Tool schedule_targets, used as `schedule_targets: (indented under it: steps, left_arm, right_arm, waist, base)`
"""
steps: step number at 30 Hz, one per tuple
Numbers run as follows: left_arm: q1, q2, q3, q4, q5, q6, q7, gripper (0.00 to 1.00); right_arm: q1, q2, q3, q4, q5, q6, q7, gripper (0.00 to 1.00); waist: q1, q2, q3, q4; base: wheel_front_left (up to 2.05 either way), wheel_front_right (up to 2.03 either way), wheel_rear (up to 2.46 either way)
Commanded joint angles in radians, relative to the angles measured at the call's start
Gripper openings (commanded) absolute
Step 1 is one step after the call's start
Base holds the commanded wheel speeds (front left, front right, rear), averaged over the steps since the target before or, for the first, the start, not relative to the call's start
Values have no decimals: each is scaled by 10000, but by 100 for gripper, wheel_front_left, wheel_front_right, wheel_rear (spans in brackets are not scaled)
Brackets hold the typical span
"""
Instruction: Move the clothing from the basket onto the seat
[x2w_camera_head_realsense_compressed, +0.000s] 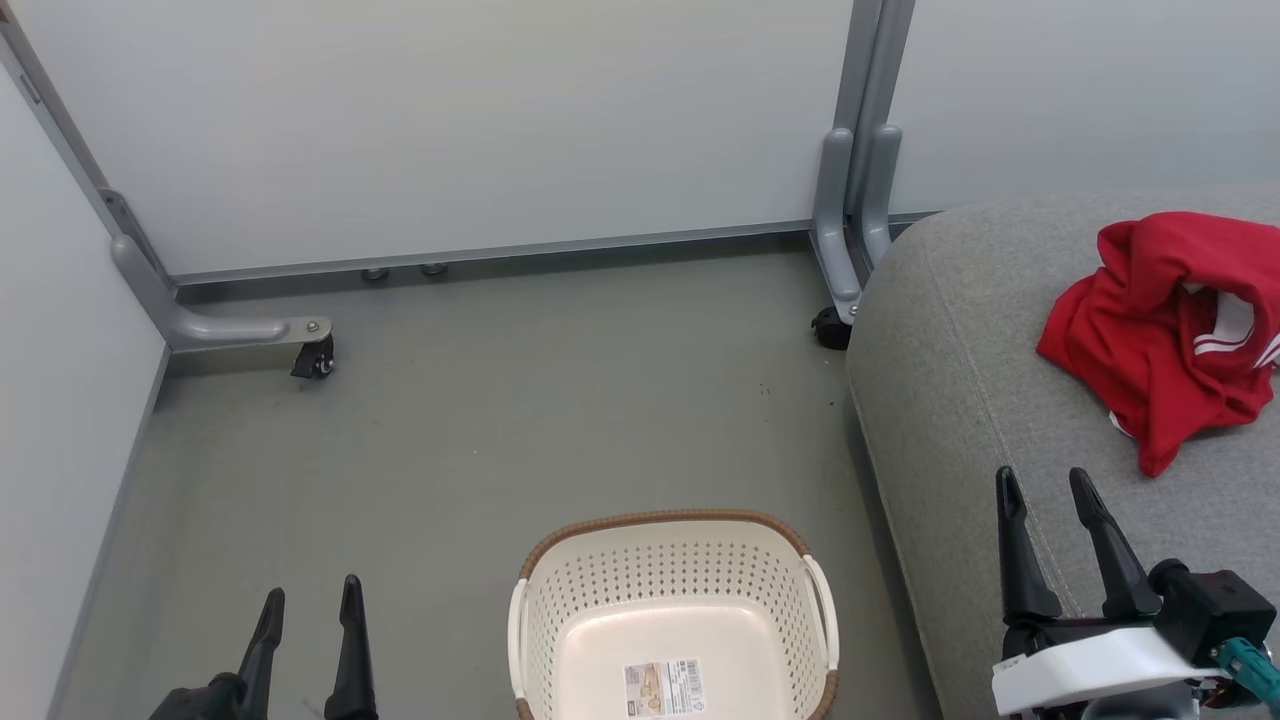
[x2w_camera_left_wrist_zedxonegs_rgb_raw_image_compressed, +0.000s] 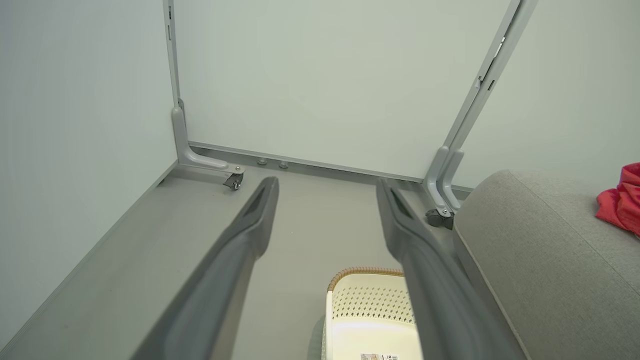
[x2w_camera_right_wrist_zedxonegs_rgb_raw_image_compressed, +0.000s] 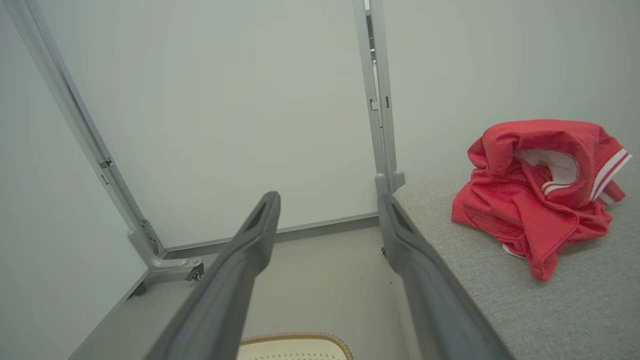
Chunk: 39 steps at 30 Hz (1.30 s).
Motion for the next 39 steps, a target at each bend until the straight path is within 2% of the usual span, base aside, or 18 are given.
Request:
schedule_targets:
  steps: [1, 4, 5, 8, 22, 39]
  left_arm:
    - [-18, 39, 34, 30, -61, -22, 0, 100]
    - [-11, 39, 20, 46, -110, -23, 0, 100]
    - [1, -4, -1, 58, -87, 2, 1, 0]
    - [-3, -28, -31, 274, -224, 2, 34, 0]
    - [-474, 24, 117, 285, -2663, -1, 690, 0]
    - [-944, 65, 287, 298, -5114, -5, 1368, 0]
  right_arm:
    - [-90, -15, 5, -10, 58, -2, -2, 100]
    - [-94, -13, -3, 13, 70, -2, -2, 100]
    - [3, 8, -3, 32, 3, 0, 0, 0]
    - [95, 48, 4, 248, 143, 0, 28, 0]
    - [-346, -7, -140, 573, 2674, 0, 680, 0]
    - [-786, -45, -305, 906, 5214, 0, 1352, 0]
  waist:
    - [1, 0, 5, 1]
    - [1, 0, 12, 1]
    - [1, 0, 11, 0]
    - [1, 0, 16, -6]
    - [1, 0, 98, -92]
    - [1, 0, 196, -196]
  base:
    - [0, 0, 0]
    - [0, 0, 0]
    - [0, 0, 0]
    - [0, 0, 0]
    - [0, 0, 0]
    - [0, 0, 0]
